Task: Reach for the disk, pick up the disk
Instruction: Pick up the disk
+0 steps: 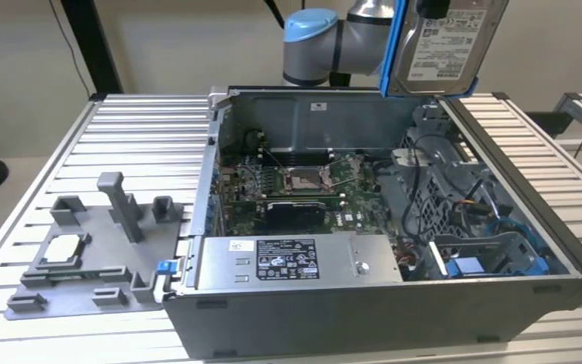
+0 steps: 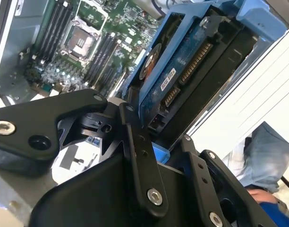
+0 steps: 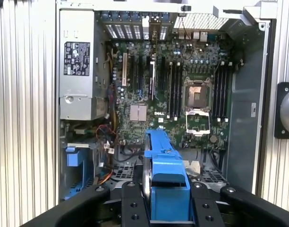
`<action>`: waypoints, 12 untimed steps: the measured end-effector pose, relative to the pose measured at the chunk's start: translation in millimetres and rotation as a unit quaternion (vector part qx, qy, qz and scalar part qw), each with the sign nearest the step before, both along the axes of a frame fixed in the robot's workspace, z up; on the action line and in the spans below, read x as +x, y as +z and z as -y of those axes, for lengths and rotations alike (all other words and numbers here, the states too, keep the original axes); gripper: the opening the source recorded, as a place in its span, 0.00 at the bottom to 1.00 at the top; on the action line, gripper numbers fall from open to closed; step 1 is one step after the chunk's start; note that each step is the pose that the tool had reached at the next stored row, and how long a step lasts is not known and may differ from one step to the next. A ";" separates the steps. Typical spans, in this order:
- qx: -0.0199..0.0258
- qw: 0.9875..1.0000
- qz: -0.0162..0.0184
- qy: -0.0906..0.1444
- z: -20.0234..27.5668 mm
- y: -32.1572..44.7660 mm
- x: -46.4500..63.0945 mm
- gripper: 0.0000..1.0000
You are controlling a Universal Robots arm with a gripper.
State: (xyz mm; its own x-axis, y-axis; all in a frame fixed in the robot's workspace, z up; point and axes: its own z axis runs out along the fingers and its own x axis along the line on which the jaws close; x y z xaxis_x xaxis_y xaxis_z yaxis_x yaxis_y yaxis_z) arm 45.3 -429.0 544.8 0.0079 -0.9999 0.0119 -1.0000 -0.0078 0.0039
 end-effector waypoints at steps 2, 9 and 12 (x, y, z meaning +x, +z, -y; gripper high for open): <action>0.000 1.000 0.000 0.000 2.1 -0.2 2.3 0.00; 0.000 1.000 0.000 0.000 10.3 -0.7 10.5 0.00; 0.000 1.000 0.000 0.000 13.9 -1.0 13.7 0.00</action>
